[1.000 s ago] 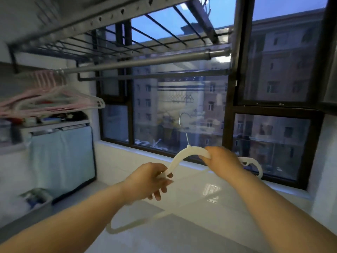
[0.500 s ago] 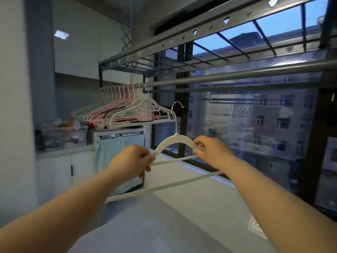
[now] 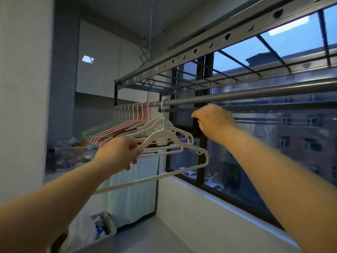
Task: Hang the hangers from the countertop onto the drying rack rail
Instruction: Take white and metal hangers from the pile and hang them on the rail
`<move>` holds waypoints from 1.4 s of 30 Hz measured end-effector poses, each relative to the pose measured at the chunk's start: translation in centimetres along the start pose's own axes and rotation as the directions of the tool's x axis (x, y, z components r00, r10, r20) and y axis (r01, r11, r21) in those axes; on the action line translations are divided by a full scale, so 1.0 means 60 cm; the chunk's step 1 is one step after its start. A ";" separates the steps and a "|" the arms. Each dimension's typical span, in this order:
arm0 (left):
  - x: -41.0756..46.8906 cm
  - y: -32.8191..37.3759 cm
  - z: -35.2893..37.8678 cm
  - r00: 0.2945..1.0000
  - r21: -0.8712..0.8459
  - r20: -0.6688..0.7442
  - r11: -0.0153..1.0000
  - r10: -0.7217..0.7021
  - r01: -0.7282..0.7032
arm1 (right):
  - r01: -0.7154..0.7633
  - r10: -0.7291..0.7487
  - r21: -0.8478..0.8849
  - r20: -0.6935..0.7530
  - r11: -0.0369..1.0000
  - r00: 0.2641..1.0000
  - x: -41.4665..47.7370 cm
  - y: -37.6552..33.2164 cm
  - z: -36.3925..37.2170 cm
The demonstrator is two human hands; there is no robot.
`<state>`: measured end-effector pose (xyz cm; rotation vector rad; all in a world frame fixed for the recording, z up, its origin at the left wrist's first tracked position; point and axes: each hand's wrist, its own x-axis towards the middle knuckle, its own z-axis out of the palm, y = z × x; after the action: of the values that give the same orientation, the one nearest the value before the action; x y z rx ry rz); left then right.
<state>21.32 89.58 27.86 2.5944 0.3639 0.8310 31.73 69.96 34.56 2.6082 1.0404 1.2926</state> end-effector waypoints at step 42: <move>0.298 0.005 0.146 0.995 -0.300 0.085 0.954 0.045 -0.017 | -0.196 0.172 -0.435 -0.093 0.879 0.981 0.115 0.052 0.077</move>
<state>40.74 93.17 30.37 2.3493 0.1566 0.7130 39.73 72.72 37.32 2.3693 0.4315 1.4376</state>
